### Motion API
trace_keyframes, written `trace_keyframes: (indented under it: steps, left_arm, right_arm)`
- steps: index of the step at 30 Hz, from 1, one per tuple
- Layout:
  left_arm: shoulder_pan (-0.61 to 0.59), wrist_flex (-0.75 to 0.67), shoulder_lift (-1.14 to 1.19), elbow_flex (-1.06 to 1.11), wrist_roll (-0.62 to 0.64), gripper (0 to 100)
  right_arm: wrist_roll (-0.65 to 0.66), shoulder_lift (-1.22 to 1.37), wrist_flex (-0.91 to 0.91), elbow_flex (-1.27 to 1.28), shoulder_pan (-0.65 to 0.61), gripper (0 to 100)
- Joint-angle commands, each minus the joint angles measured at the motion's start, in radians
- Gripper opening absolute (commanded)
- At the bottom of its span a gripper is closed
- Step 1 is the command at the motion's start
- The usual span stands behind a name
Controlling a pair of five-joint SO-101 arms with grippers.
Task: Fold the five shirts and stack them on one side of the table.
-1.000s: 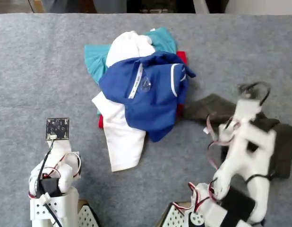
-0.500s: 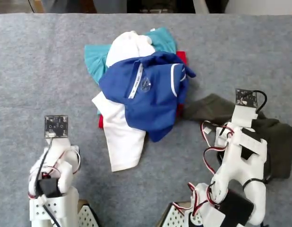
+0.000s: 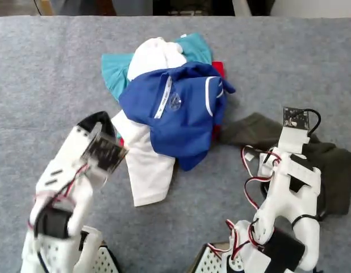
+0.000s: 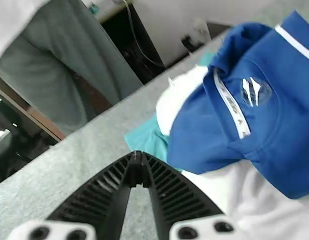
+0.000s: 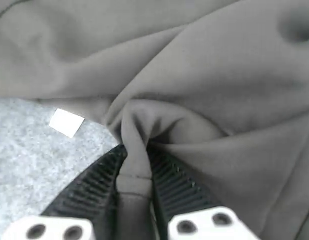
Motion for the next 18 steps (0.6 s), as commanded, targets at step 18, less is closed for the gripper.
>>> trace_keyframes:
  steps: [18]
  left_arm:
    - [0.134, 0.684, 1.748, -1.699, 0.049, 3]
  right_arm:
    - [-0.008, 0.002, -0.015, 0.001, -0.009, 1.5]
